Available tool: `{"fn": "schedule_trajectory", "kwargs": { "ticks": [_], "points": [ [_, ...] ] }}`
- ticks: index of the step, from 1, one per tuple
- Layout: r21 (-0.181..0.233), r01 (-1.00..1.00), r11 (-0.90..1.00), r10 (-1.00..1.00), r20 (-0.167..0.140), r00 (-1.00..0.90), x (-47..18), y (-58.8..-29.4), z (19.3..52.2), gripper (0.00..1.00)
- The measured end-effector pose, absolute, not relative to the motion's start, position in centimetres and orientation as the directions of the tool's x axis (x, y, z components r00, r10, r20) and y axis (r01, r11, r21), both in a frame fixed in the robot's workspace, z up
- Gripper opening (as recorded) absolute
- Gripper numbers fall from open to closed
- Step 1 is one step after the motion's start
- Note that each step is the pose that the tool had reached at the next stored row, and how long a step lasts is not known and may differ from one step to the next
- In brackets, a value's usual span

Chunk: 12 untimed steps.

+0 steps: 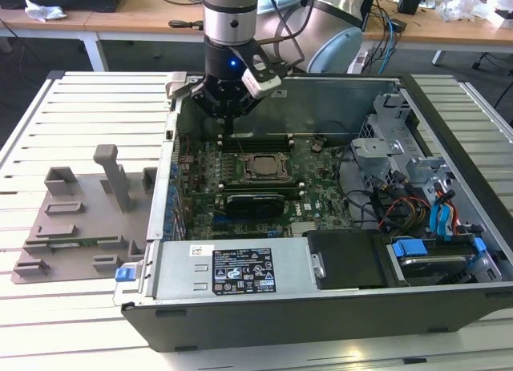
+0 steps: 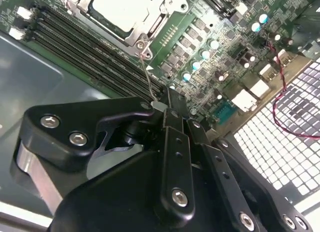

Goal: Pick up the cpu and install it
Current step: 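Install the first cpu locking lever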

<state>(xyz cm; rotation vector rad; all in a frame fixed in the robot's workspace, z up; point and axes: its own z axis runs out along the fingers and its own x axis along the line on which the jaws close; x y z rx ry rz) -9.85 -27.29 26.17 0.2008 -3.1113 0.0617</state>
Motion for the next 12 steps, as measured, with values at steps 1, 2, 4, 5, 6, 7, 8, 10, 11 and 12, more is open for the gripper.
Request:
{"fn": "schedule_trajectory", "kwargs": {
  "ticks": [1,2,4,5,6,7,8,10,11,12],
  "points": [
    [-0.038,-0.129,0.991,-0.128,0.026,-0.991,-9.7,-27.3,26.2,0.11],
    [-0.038,-0.129,0.991,-0.128,0.026,-0.991,-9.6,-27.3,26.2,0.11],
    [-0.038,-0.129,0.991,-0.128,0.026,-0.991,-9.4,-27.3,26.2,0.11],
    [-0.038,-0.129,0.991,-0.128,0.026,-0.991,-9.2,-27.3,26.2,0.11],
    [-0.038,-0.129,0.991,-0.128,0.026,-0.991,-9.1,-27.3,26.2,0.11],
    [-0.038,-0.129,0.991,-0.128,0.026,-0.991,-9.0,-27.3,26.2,0.11],
    [-0.038,-0.129,0.991,-0.128,0.026,-0.991,-8.6,-27.3,26.2,0.11],
    [-0.038,-0.129,0.991,-0.128,0.026,-0.991,-8.2,-27.3,26.2,0.11],
    [-0.038,-0.129,0.991,-0.128,0.026,-0.991,-8.1,-27.3,26.2,0.11],
    [-0.038,-0.129,0.991,-0.128,0.026,-0.991,-7.9,-27.3,26.2,0.11]
  ]
}}
